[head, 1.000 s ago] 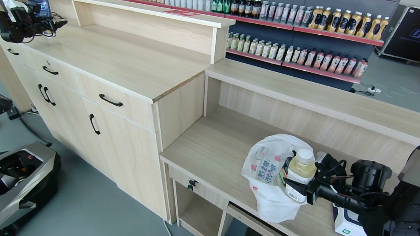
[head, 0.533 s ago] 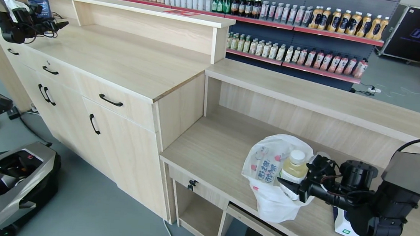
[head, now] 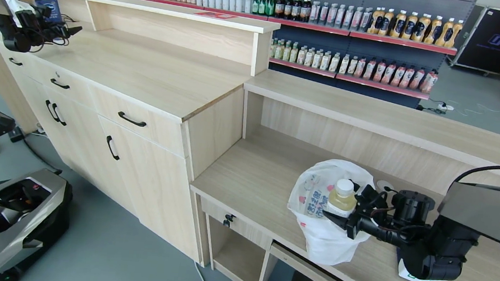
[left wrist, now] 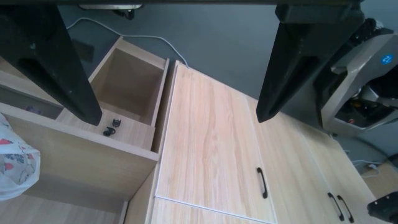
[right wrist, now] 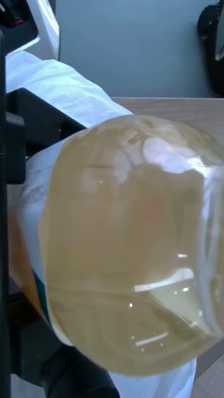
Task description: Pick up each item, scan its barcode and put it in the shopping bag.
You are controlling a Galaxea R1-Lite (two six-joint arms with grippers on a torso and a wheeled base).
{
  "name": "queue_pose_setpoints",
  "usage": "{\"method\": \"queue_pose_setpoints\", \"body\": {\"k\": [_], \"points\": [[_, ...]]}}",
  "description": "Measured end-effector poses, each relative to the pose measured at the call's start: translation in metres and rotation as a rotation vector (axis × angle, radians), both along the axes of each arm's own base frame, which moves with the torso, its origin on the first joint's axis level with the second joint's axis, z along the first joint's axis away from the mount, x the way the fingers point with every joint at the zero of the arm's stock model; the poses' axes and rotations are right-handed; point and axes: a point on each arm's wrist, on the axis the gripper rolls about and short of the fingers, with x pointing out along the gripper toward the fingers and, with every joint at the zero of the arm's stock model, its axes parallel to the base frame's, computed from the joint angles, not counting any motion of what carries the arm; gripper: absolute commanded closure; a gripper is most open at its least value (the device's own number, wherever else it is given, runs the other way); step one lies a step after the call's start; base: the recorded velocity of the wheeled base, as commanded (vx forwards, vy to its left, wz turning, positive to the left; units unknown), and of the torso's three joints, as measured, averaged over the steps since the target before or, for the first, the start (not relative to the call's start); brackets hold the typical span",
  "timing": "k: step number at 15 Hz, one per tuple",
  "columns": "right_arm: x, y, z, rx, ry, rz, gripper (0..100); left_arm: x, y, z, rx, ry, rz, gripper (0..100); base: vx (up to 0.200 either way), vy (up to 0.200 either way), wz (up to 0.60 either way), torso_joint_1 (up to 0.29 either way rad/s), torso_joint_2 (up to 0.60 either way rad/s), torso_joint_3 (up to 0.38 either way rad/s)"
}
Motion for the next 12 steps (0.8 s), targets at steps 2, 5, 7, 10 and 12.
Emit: {"method": "queue_pose_setpoints", "body": {"k": [2,5,7,10,12], "points": [[-0.002,-0.001,-0.008,-0.003,0.017,0.0,100,0.0,0.0,0.0,0.0,0.0,0.0,0,0.0,0.0,0.0,0.0,0.0,0.0],[-0.005,-0.005,-0.018,-0.007,0.047,-0.01,100,0.0,0.0,0.0,0.0,0.0,0.001,0,0.0,0.0,0.0,0.0,0.0,0.0],[-0.005,-0.006,-0.022,-0.009,0.053,-0.013,100,0.0,0.0,0.0,0.0,0.0,0.001,0,0.0,0.0,0.0,0.0,0.0,0.0],[-0.006,-0.008,-0.026,-0.014,0.063,-0.014,0,0.0,0.0,0.0,0.0,0.0,0.0,0,0.0,0.0,0.0,0.0,0.0,0.0],[-0.007,-0.011,-0.027,-0.014,0.068,-0.016,0,0.0,0.0,0.0,0.0,0.0,0.0,0,0.0,0.0,0.0,0.0,0.0,0.0]]}}
